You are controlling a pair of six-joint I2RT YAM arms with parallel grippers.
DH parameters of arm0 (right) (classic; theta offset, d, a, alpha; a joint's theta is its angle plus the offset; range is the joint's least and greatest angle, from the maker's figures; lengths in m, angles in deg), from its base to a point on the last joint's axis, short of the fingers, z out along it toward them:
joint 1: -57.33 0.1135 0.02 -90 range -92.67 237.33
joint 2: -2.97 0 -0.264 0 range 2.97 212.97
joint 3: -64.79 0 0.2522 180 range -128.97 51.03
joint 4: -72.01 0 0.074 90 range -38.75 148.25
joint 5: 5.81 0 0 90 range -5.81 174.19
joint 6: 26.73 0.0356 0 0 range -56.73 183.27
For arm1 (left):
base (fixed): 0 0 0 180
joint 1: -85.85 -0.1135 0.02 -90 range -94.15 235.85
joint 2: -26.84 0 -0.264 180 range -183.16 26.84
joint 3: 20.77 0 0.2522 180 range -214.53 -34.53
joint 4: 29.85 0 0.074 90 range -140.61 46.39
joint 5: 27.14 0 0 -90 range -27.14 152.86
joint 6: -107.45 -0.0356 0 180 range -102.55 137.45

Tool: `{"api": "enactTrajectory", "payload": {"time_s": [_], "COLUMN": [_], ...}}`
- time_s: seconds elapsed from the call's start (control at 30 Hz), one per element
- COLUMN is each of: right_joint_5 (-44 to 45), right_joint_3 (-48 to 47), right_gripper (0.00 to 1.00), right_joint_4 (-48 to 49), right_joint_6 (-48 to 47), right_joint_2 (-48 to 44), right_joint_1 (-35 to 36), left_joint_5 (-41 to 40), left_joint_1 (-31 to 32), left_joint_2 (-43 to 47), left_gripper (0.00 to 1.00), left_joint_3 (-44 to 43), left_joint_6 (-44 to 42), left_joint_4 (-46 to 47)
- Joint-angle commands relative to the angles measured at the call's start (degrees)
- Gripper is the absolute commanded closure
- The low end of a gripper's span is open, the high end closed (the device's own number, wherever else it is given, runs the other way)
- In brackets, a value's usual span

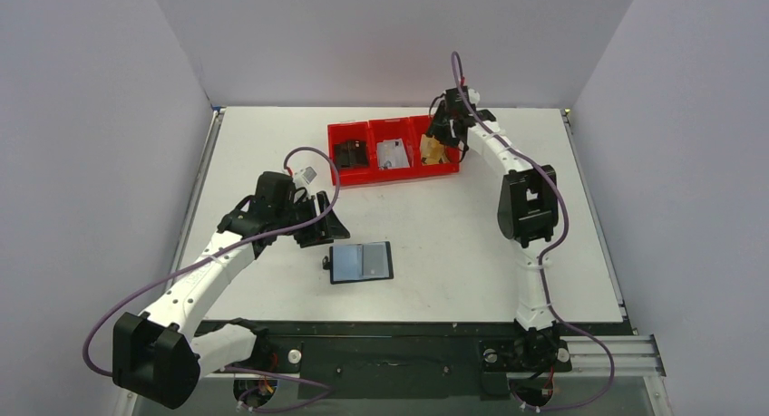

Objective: Take the credit cards out of the card holder
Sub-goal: Place the credit card in the storage box.

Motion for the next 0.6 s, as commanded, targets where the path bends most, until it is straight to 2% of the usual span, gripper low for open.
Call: {"api": "enactTrajectory", "payload": {"time_s": [0.0,0.23,0.37,0.57], "right_joint_5": [0.88,1.6,1.61,1.61], "right_joint_3": [1.3,14.74,29.84,47.0], "right_gripper": [0.58,0.58,0.58,0.58], "right_joint_4": [-0.59,0.0,3.37,7.01], "right_joint_6": [0.81,1.54,2.34,2.97], "right_joint_2": [-8.99,-20.77,-30.44,-45.7], "right_joint_1": [-0.24,0.44,1.42,4.31], "left_joint_5": [-0.83,-3.24,-7.42,-16.46], "left_joint_1": [0.14,2.58,5.9,11.43], "left_joint_2": [1.41,-0.8,-3.57,-8.34], "left_gripper": [0.46,0.46,0.46,0.46], "left_joint_3": [-1.8,0.01,0.83,1.73], "left_joint_6": [-0.14,1.31,2.66,4.9], "left_joint_4": [0.45,3.01,5.01,7.16]}}
